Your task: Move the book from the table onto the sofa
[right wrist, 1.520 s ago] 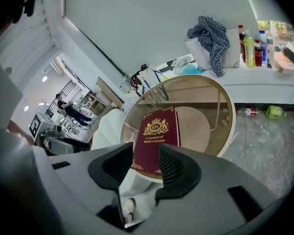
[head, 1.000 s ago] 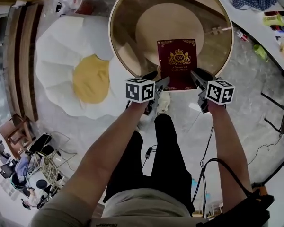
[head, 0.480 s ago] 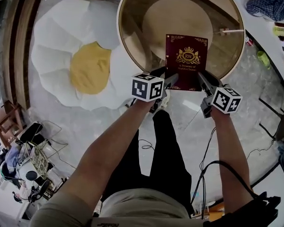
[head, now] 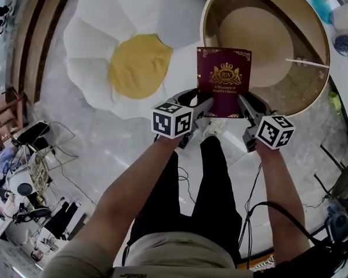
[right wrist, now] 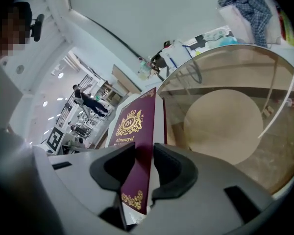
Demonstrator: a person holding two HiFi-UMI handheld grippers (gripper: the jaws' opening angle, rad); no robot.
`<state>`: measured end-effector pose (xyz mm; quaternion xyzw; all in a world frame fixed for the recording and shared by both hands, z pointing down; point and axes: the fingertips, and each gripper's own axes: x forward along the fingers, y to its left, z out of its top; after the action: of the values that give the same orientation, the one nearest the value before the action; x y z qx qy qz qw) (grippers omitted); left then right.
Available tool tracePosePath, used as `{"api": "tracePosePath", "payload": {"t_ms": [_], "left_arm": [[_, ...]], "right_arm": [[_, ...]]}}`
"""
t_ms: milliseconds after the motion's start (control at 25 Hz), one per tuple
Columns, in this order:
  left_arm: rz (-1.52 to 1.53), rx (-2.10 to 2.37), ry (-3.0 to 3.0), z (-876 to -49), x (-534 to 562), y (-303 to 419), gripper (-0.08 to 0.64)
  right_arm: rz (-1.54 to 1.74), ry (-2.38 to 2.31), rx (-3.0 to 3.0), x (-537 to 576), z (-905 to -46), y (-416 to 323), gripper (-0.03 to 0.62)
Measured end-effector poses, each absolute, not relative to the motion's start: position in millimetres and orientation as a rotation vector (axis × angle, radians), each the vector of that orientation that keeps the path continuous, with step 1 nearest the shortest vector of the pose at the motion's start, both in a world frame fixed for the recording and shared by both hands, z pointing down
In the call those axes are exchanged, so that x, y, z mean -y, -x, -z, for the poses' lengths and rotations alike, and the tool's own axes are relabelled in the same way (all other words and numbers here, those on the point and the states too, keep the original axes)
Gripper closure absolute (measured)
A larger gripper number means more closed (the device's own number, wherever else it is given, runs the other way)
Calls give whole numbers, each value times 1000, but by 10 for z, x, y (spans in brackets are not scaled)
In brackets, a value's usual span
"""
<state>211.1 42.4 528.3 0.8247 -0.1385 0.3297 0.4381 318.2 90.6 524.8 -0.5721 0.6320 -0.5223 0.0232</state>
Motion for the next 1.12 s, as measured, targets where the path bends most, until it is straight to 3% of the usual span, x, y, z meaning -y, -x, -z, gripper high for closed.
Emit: {"api": "tracePosePath", "payload": {"t_ms": [160,440,640,840,1120], "left_arm": [[-781,460,-2030,-5329,-221,-1614,293],[-666,701,-1948,-5705,264,-40,299],[-624,777,-1918,-5976,364,280,302],[-591,820,-1863,-6698,513,1035,302],[-617,803,-1825,-7740,610,1490,302]], "right_arm": [[1632,1676,-2091,-611,-5331,-2721,463],[1702,1457,-2360,67,-5773,-1203,463],[1737,1390,-2428,238,-6073,-901,463],[1803,1332,-2501,473,-6778,-149,463],[1920,1345,-2527,565,-7803,324,463]]}}
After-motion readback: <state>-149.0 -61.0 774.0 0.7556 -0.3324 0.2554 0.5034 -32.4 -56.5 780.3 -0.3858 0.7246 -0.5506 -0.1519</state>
